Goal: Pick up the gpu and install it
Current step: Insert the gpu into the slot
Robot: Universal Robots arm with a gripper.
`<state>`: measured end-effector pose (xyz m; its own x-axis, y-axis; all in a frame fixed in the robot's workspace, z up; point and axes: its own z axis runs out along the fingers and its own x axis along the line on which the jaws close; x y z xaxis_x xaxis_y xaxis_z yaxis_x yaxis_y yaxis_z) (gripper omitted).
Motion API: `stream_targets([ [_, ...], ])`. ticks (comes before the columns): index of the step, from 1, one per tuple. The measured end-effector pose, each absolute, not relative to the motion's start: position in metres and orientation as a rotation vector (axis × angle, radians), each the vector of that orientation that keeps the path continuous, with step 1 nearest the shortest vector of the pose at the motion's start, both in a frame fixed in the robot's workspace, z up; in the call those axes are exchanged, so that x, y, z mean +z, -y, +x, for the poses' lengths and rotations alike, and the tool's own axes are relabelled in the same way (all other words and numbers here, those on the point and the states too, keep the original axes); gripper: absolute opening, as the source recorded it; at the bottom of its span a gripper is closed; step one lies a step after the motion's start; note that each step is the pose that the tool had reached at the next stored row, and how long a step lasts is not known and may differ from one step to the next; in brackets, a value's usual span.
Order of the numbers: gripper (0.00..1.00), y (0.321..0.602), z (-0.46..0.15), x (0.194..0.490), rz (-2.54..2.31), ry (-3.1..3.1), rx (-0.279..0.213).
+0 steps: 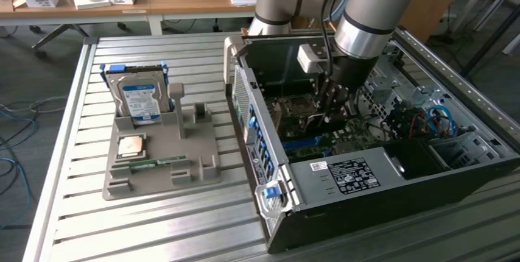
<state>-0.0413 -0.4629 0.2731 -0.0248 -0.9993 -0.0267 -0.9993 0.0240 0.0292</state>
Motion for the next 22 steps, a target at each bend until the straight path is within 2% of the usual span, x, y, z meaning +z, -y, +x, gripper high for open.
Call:
stream_targets([
  [22,0.27,0.4633,-0.0479,0.2651,2.193,2.247,-0.062],
])
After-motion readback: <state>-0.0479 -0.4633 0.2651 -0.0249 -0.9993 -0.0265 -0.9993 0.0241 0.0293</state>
